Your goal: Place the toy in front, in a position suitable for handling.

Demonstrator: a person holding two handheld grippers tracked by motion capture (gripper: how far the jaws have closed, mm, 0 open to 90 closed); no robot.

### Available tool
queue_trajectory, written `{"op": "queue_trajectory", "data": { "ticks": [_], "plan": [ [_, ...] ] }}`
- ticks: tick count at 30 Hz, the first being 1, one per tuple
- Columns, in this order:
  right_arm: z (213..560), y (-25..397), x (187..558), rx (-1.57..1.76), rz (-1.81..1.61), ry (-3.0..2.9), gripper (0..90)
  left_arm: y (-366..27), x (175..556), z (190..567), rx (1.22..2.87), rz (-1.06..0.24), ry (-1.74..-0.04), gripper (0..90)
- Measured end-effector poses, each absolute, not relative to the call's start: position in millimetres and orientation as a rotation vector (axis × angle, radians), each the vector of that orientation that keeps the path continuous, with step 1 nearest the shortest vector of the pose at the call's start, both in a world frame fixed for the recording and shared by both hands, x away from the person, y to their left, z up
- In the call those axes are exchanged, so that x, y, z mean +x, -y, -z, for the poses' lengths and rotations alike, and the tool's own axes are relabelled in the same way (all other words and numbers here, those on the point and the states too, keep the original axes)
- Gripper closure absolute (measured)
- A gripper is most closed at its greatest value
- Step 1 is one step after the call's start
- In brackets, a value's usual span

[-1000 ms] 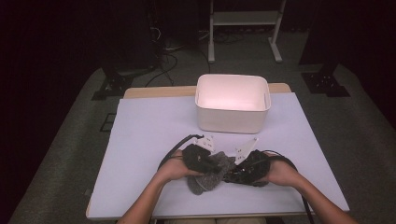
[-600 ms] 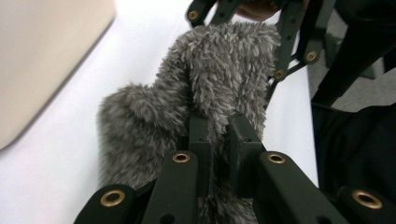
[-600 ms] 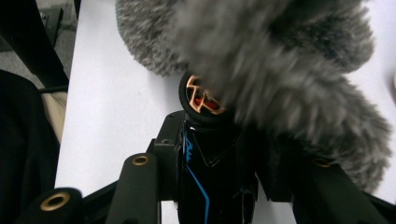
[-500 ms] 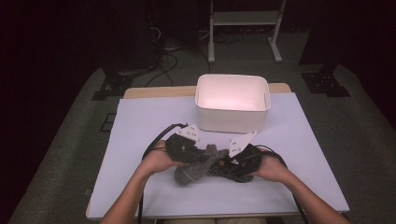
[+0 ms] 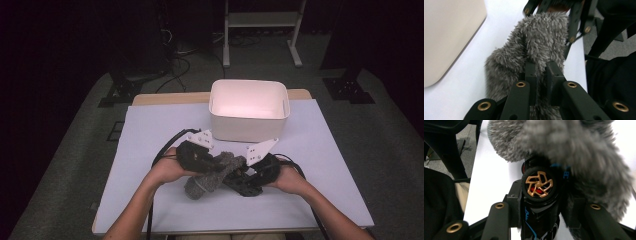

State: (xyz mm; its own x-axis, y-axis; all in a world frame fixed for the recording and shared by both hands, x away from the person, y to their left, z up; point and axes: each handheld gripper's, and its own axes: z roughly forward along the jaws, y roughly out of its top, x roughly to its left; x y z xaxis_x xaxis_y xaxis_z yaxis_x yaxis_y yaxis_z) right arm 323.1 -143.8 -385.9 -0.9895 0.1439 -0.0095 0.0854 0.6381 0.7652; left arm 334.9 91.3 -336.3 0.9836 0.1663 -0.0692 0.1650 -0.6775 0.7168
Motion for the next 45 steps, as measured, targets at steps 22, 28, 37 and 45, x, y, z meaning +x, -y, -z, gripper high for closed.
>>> {"op": "queue_trajectory", "data": {
  "ticks": [22,28,37,45],
  "plan": [
    [372,128,326,0.183,-1.369,-2.718,56.9,-120,335,327,2.250,-0.001,-0.272,82.2],
    [367,138,324,0.198,-1.298,-2.759,56.1,-107,334,330,2.213,0.034,-0.248,82.2],
    [362,159,320,0.204,-1.228,-2.787,56.8,-90,337,342,2.236,0.076,-0.233,81.9],
    [363,174,317,0.236,-1.178,-2.814,56.6,-76,338,367,2.253,0.130,-0.235,81.8]
  ]
}}
